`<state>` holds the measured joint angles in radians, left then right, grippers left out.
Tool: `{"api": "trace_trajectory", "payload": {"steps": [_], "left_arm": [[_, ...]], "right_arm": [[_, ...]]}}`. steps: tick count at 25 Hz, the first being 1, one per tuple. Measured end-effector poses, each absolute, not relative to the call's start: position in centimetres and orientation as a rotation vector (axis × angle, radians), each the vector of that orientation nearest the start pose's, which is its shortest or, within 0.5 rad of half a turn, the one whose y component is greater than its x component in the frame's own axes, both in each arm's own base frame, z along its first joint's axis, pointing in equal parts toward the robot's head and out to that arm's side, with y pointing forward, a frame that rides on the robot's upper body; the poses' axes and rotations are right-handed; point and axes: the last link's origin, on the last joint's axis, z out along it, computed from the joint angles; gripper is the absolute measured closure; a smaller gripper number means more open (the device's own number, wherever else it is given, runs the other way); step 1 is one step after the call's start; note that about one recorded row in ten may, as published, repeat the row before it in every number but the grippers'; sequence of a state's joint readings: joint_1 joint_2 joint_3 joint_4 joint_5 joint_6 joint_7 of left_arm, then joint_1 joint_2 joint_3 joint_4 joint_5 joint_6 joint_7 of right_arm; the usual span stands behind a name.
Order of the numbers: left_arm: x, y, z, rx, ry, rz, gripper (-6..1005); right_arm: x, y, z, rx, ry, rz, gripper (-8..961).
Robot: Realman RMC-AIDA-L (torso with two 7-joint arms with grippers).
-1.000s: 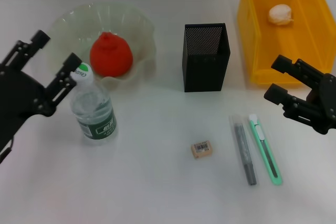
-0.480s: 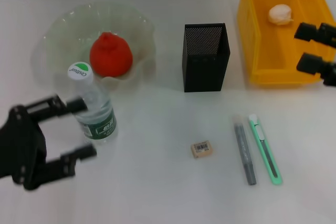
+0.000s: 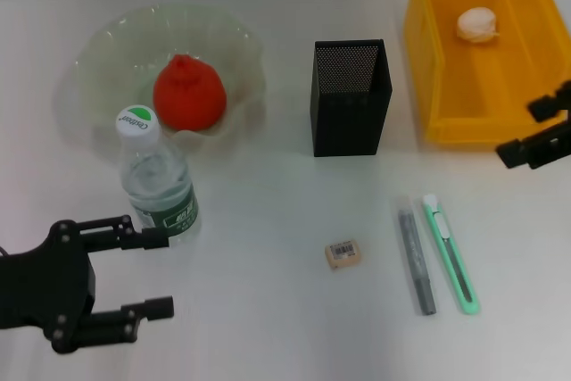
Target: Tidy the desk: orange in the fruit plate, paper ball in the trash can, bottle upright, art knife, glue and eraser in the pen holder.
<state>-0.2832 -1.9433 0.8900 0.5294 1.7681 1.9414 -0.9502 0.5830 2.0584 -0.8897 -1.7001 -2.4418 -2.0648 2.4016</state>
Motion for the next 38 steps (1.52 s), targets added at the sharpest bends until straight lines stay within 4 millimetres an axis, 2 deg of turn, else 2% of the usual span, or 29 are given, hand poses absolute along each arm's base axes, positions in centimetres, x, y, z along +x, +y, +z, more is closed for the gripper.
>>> {"api": "trace_trajectory", "payload": {"steps": [5,9,11,12,14,16,17,22,24,30,38], "left_arm": [[-31.0,22.8,3.3,-2.854,-0.284,-0.923,319],[-31.1,22.9,3.2,-2.844,-0.298,-0.912,319],[-31.2,23.1,3.0,-2.839,-0.306,-0.900,319],[-31.3,23.2,2.7,-2.837,-0.317,-0.885,319],[-31.4,23.1,2.6,-2.840,-0.323,-0.877,319],[-31.4,23.1,2.3,-2.848,-0.333,-0.866,319],[-31.4,23.1,2.2,-2.850,-0.336,-0.863,319],[-31.6,22.9,2.1,-2.845,-0.349,-0.854,319],[-31.6,22.9,2.0,-2.844,-0.351,-0.854,319],[-31.6,22.9,1.9,-2.851,-0.352,-0.847,319],[-31.6,22.8,1.8,-2.851,-0.353,-0.847,319]], "right_arm": [[15.7,32.1,8.9,-2.507,1.006,-0.611,102],[15.6,32.3,5.9,-2.454,1.006,-0.751,109],[15.8,32.6,4.3,-2.449,0.996,-0.771,113],[16.0,33.0,2.8,-2.446,0.988,-0.785,115],[16.2,33.1,2.3,-2.444,0.985,-0.786,118],[16.6,33.4,1.1,-2.447,0.985,-0.802,122],[17.0,33.5,-0.2,-2.448,0.976,-0.826,124],[17.4,33.7,-2.2,-2.442,0.936,-0.835,133],[17.4,33.6,-3.1,-2.448,0.915,-0.831,304],[17.4,33.4,-4.4,-2.474,0.907,-0.821,303],[18.1,33.4,-5.0,-2.486,0.938,-0.816,486]]}}
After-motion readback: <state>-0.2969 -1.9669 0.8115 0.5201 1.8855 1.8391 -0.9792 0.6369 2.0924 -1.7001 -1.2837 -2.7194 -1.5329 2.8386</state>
